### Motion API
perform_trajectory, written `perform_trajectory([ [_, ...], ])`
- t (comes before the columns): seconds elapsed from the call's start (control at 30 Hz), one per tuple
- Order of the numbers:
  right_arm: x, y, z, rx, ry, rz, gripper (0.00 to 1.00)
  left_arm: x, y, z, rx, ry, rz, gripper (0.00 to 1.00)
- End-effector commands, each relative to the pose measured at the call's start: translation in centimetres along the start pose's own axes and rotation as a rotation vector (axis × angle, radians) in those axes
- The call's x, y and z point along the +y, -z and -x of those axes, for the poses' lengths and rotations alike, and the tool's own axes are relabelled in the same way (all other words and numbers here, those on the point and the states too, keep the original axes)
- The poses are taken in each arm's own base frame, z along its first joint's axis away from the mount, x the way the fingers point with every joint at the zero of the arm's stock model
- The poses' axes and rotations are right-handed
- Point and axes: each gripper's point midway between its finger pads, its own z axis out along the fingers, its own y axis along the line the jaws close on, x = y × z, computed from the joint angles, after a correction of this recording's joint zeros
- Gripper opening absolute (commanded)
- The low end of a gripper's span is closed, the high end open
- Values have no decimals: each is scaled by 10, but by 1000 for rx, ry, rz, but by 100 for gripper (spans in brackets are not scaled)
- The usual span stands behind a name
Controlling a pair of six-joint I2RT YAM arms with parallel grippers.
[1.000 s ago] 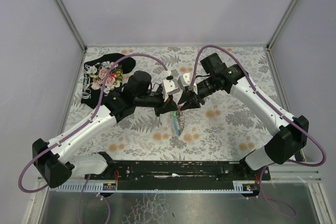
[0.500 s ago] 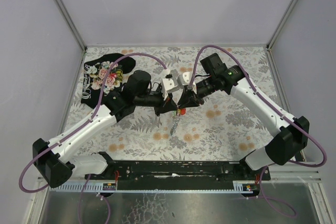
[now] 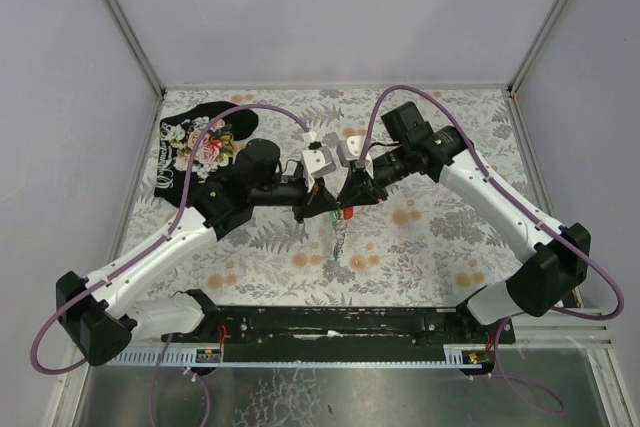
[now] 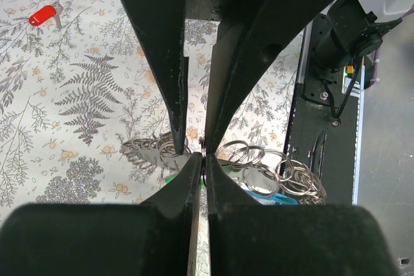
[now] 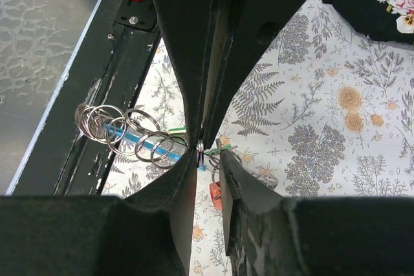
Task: Remove the keys from the keyring
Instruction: Remove the key from the keyring.
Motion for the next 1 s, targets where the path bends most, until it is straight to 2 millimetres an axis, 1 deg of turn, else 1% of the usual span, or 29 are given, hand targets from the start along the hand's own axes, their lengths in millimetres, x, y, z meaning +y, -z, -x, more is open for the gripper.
perform_trajectory([
  [0.0,4,1,15,-40,37,3,27,0,4,35,-128,-56,4,0],
  [0.1,5,1,16,-44,40,6,22,-1,3,35,-133,-55,-3,0],
  [0.17,6,1,18,-50,42,10,15,-1,3,36,-134,-52,-6,0],
  [0.27,8,2,20,-58,50,21,1,-1,2,36,-138,-50,-10,0],
  [0.4,12,3,22,-63,57,30,0,1,2,36,-144,-35,-2,0],
  [0.43,13,4,23,-63,56,31,0,1,3,38,-153,-32,2,1],
  [0.5,11,7,23,-66,57,22,0,3,6,41,-180,-23,19,12],
  [0.53,10,9,24,-68,58,17,0,4,9,45,-203,-21,29,21],
  [0.57,9,11,25,-69,57,10,0,3,12,49,-230,-20,39,28],
  [0.6,8,13,26,-73,58,6,0,3,16,54,-262,-16,50,32],
  [0.7,7,19,31,-91,57,2,0,1,30,67,-363,-20,92,39],
  [0.83,6,17,33,-116,33,25,0,3,49,72,-528,18,165,48],
  [0.9,3,14,32,-118,5,46,0,7,57,68,-597,86,202,51],
  [0.97,0,14,35,-115,8,54,0,14,60,57,-645,179,241,52],
])
